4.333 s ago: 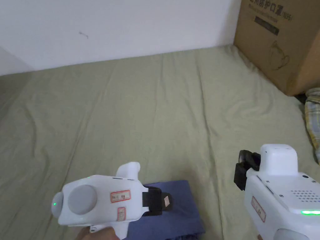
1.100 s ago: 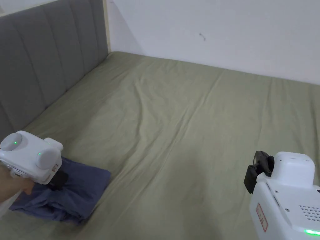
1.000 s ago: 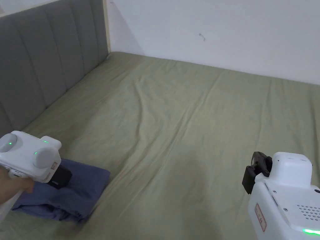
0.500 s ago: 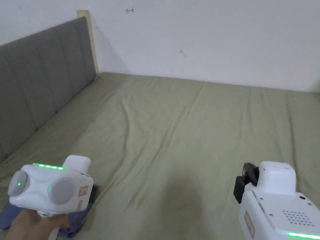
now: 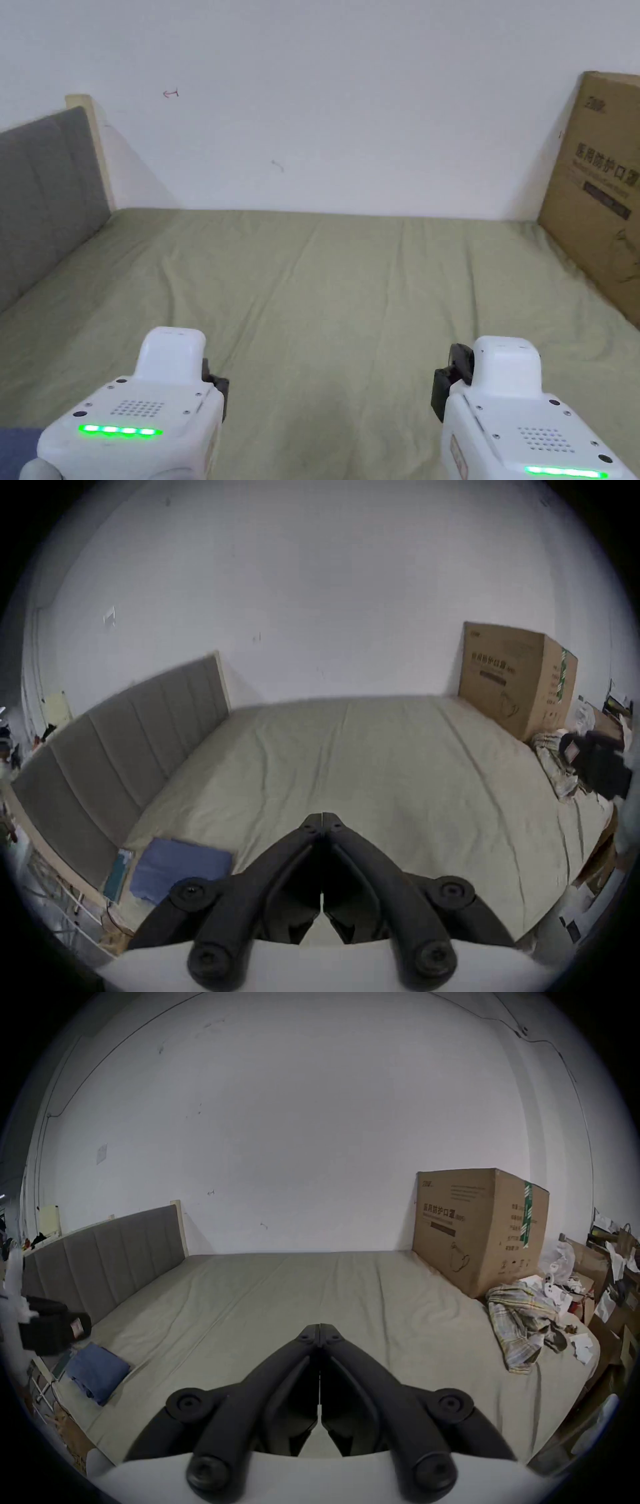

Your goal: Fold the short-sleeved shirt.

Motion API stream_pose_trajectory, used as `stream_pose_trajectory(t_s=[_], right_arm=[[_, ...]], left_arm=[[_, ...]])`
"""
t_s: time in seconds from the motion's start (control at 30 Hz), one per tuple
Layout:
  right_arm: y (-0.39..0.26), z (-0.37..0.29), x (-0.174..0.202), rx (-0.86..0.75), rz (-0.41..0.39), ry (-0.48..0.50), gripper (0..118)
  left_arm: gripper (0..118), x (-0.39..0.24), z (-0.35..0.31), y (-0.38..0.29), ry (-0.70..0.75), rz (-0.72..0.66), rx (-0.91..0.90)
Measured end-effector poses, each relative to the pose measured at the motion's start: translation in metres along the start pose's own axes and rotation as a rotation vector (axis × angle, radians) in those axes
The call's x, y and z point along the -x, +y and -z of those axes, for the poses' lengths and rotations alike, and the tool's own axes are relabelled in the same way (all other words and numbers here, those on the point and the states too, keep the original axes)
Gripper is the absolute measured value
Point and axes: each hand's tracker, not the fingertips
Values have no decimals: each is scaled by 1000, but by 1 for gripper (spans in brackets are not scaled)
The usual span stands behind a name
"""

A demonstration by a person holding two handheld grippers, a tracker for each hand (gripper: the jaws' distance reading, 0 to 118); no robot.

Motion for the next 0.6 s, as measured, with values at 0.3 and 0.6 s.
stream_pose_trajectory(t_s=[0.3, 0.6], right_arm=[[42, -31, -14, -174, -21, -38, 1], [55, -48, -13, -247, -44, -43, 1]], left_arm=[[0, -34, -51, 51, 50, 39, -267], [1, -33, -68, 51, 60, 22, -336]])
